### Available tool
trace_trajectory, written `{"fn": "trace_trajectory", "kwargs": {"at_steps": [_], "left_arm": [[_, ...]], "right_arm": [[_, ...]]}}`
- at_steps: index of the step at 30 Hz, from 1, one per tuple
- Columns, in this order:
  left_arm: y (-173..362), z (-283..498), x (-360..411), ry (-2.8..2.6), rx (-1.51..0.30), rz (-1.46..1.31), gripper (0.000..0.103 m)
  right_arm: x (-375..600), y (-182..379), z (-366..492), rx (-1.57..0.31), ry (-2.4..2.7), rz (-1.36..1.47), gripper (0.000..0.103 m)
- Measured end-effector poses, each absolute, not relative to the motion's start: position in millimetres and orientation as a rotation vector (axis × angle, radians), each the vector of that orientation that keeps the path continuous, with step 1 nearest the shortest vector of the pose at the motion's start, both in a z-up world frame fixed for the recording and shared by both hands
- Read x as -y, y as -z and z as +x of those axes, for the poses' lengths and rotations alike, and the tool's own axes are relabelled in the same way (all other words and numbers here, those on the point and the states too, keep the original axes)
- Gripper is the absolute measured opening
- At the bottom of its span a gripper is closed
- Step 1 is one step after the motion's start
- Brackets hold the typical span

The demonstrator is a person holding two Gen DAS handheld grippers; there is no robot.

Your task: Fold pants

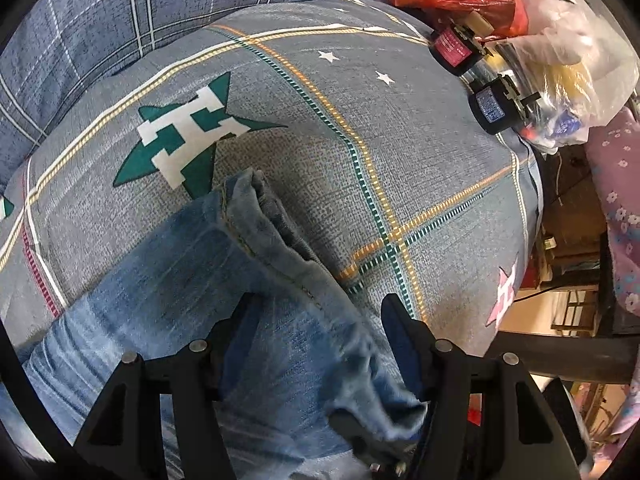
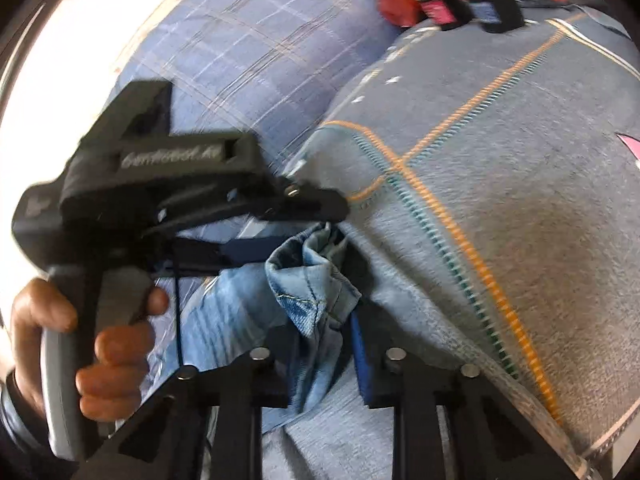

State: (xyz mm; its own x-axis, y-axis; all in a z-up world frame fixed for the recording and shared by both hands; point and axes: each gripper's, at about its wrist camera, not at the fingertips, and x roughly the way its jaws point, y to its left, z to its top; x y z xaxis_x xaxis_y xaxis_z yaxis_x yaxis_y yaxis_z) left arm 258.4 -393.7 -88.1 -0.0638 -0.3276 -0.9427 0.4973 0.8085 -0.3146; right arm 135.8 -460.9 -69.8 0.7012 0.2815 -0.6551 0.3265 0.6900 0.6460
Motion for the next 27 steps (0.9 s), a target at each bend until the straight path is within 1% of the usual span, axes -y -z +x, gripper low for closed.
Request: {"fn": "trace_trajectory", "kwargs": {"at_steps": [3, 6, 7, 8, 9, 10, 14, 19, 27], "left_arm": [[86, 260, 387, 0.668, -1.503, 0.136, 0.064], [79, 261, 376, 0.65, -1.484, 0.155, 0.063], [76, 262, 374, 0.641, -1.468, 0.16, 0.05], [76, 264, 375, 0.62, -1.46, 0.173, 0.027], [76, 266, 371, 0.597, -1.455, 0.187, 0.016], [75, 267, 365, 0.59, -1.451, 0.182, 0.01], [69, 270, 337, 0.597, -1.436, 0.099, 0.009], [52, 264, 298, 0.621, -1.4, -0.02, 0.009], [33, 245, 203, 0.636, -1.336, -0.238, 0.009]], "right_arm": [[444, 51, 137, -0.782, -0.039, 0.722, 0.019], [425, 42, 141, -0.765, -0.132, 0.669, 0.019], [422, 41, 141, -0.764, -0.154, 0.657, 0.018], [418, 39, 143, -0.763, -0.172, 0.644, 0.018], [415, 38, 144, -0.765, -0.179, 0.63, 0.018], [413, 38, 144, -0.767, -0.18, 0.62, 0.018], [409, 38, 148, -0.767, -0.2, 0.612, 0.018], [394, 31, 144, -0.763, -0.243, 0.538, 0.018], [343, 10, 135, -0.728, -0.363, 0.293, 0.018]]}}
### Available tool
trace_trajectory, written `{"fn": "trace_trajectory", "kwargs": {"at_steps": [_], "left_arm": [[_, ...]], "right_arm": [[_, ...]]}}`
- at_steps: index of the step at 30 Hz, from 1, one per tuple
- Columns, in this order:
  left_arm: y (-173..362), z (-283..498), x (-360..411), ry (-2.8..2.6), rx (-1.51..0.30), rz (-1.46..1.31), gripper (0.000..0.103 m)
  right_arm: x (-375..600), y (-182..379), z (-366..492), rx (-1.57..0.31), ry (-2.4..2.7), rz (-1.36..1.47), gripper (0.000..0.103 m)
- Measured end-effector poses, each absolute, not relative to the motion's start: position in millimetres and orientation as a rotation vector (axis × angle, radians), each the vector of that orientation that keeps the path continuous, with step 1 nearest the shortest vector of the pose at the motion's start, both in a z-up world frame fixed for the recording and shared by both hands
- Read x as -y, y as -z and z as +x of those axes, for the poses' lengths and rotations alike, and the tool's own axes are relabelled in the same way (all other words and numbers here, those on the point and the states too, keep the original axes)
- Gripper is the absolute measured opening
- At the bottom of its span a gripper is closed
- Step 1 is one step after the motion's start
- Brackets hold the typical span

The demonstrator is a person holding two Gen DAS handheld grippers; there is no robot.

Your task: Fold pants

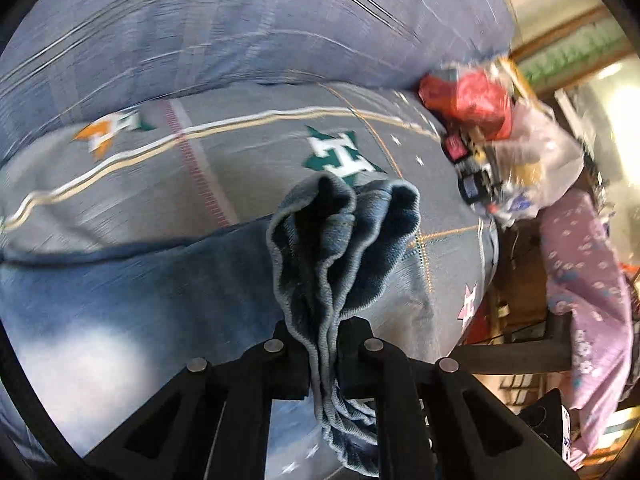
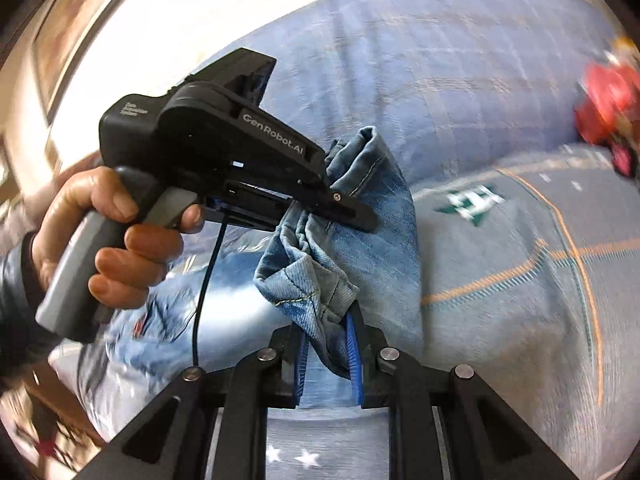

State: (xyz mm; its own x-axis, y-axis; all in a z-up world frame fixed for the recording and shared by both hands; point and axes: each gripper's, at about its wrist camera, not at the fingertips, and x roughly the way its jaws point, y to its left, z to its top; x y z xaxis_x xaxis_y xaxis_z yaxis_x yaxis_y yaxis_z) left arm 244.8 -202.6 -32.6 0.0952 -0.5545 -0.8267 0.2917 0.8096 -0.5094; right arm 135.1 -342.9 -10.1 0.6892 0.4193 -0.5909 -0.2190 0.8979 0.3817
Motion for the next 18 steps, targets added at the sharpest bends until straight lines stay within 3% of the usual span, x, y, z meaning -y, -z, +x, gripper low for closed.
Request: {"fn": "trace_trajectory", "kwargs": {"at_steps": [9, 12, 15, 18], "left_arm": [[64, 238, 104, 0.519, -1.332, -0.334, 0.012], [88, 239, 84, 0.456, -1.357, -0.345, 0.029], [101, 240, 68, 0.421, -1.357, -0.349, 0.033], [95, 240, 51, 0.425, -1.329, -0.393, 0.04]], "right_arm": [[253, 6, 144, -0.779, -0.509, 0.068, 0.018], [229, 20, 142, -0.831, -0.526, 0.019, 0.018], [211, 45, 146, -0.913, -0.524, -0.048, 0.02], [208, 54, 143, -0.922, -0.53, -0.085, 0.035]]}}
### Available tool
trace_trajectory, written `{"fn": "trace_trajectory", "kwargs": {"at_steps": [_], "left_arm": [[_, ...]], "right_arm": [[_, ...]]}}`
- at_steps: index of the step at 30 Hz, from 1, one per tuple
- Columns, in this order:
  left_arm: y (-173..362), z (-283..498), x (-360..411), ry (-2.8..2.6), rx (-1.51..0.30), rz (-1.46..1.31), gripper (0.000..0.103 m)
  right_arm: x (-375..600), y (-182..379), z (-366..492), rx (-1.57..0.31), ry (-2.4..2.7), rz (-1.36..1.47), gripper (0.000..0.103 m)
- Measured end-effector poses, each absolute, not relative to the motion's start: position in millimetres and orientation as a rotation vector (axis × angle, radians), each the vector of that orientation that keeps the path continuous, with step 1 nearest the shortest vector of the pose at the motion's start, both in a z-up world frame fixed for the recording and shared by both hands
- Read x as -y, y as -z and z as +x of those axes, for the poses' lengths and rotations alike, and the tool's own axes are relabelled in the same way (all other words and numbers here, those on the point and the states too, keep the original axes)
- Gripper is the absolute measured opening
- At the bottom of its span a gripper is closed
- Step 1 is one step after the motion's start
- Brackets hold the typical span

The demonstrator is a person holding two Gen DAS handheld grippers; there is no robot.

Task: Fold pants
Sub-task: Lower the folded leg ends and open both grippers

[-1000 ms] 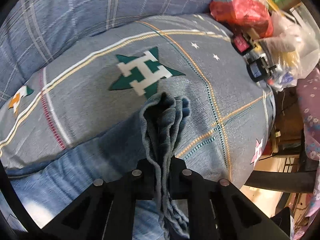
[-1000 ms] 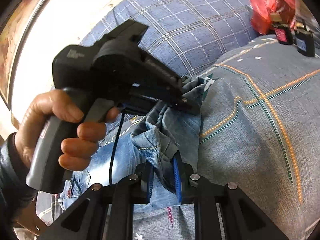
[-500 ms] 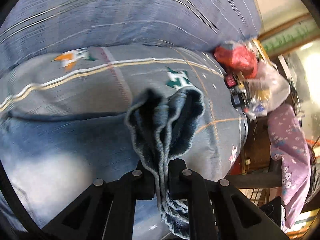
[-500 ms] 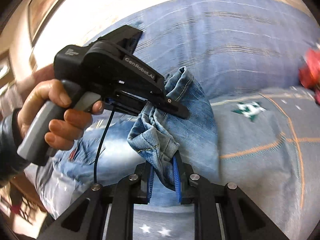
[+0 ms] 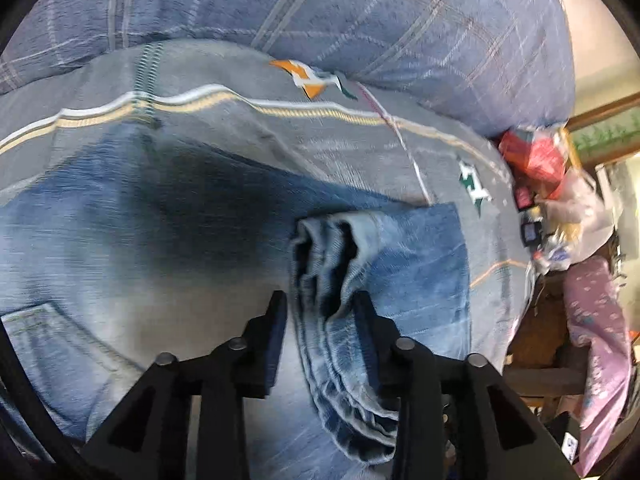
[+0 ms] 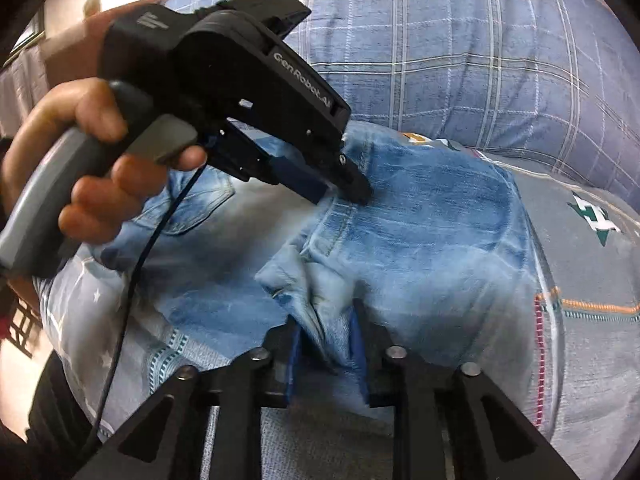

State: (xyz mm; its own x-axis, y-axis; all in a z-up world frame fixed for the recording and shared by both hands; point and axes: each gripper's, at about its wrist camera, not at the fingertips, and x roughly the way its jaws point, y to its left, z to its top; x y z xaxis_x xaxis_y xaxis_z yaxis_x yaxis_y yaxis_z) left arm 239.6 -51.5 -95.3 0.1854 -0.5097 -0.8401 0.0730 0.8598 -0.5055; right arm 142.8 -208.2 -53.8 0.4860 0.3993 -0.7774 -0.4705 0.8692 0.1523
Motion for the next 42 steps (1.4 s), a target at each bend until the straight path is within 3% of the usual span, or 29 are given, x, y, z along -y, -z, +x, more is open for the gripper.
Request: {"fn": "trace_trajectory", "kwargs": {"at_steps": [1, 3, 11, 13, 15, 18, 22, 25, 28, 30, 31, 33, 42], "left_arm": [[90, 239, 47, 0.412, -1.309, -0.389, 0.043], [76, 237, 37, 0.404, -1.267, -0.39, 0.044], [46, 232, 66, 0.539, -1.21, -0.38, 0.044], [46, 233, 83, 0.57, -1.216, -0.369, 0.044], [50, 236, 103, 0.568, -1.224, -0.326, 0.044], [68, 246, 116, 0.501, -1.252, -0.26, 0.042], [101, 259, 110, 0.422, -1.292, -0.275, 0.017], [98, 258, 104, 0.449, -1.284, -0.303, 0.017], [87, 249, 90, 0.483, -1.288, -0.333, 0.023], [74, 235, 77, 0.487, -1.262, -0.308, 0.049], [64, 226, 69, 0.473, -1.236, -0.276, 0.064], [48, 207, 47, 0.441, -1.175, -0.207, 0.065], [30, 143, -61, 0.217, -1.072, -0.121, 0.065]], "right_arm": [[208, 51, 141, -0.923, -0.554, -0.069, 0.05], [208, 47, 137, -0.924, -0.594, -0.018, 0.068], [242, 16, 134, -0.835, -0.517, 0.277, 0.067], [249, 23, 143, -0.849, -0.462, 0.311, 0.05], [252, 34, 149, -0.885, -0.428, 0.332, 0.039], [250, 53, 148, -0.917, -0.411, 0.336, 0.039], [245, 67, 138, -0.886, -0.404, 0.296, 0.038], [247, 66, 134, -0.876, -0.414, 0.298, 0.039], [247, 62, 133, -0.883, -0.417, 0.313, 0.043], [245, 56, 134, -0.894, -0.407, 0.3, 0.048], [243, 51, 133, -0.892, -0.396, 0.289, 0.057], [241, 41, 132, -0.868, -0.391, 0.278, 0.071], [192, 20, 140, -0.856, -0.453, 0.229, 0.071]]}}
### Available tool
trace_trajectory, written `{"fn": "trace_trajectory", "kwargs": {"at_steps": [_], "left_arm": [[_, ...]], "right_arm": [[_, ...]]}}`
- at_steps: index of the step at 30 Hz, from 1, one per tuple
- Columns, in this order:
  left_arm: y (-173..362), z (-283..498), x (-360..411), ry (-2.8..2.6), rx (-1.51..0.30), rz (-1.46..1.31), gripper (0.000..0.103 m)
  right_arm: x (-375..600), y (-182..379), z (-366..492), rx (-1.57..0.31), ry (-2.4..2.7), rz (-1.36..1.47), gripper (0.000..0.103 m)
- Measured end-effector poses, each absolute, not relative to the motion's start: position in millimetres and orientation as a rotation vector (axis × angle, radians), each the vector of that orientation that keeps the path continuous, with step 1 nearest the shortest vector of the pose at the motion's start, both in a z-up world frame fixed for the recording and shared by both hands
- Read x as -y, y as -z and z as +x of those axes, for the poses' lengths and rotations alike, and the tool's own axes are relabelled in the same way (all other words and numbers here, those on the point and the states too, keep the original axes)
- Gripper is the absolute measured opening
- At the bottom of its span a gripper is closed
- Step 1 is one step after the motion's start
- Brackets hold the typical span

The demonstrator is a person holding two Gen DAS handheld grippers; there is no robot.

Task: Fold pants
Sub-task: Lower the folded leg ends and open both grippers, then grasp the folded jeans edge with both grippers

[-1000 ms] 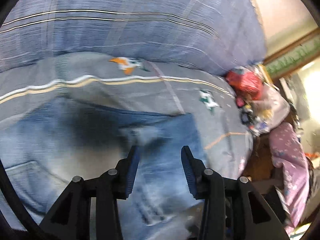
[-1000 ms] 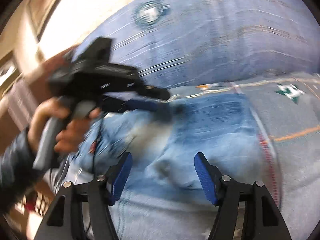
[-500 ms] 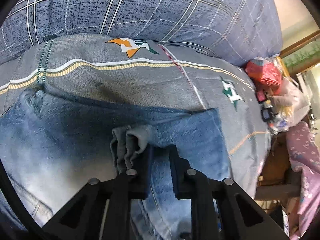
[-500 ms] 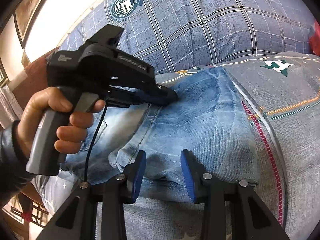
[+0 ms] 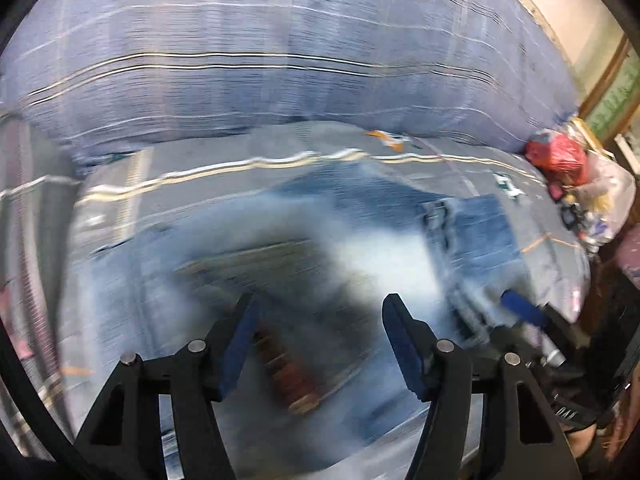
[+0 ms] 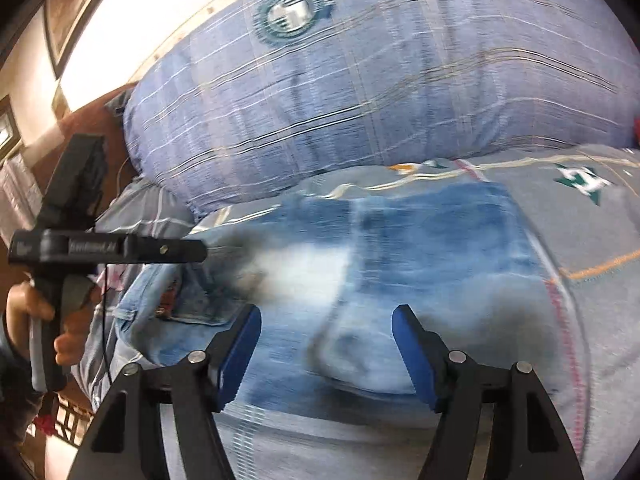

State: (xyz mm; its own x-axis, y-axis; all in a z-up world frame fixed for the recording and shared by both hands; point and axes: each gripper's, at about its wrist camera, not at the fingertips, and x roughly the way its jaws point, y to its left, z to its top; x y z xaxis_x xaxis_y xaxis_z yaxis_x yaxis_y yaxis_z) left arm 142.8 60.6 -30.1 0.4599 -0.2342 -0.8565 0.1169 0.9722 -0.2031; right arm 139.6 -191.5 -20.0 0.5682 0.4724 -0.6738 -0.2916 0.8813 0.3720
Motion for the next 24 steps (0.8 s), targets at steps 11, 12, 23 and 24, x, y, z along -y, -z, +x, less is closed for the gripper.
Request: {"fn": "trace_trajectory", "kwargs": {"at_steps": [11, 12, 23, 24], "left_arm": [[79, 124, -111, 0.137, -1.079, -0.217, 0.069], [79, 124, -113, 0.14, -1.078, -0.242, 0.069], [37, 98, -139, 0.13, -0.957, -0.253, 0.069], [43, 99, -140, 0.114, -0.975, -0.237, 0.069]], "right_arm": [[80, 48, 137, -0.965, -0.584, -0.055, 0.072], [75, 56, 136, -0.993, -0.577, -0.082, 0.072], [71, 24, 140, -0.952, -0.553, -0.051, 0.072], [66, 22, 140, -0.948, -0.559, -0.062, 0.073]]}}
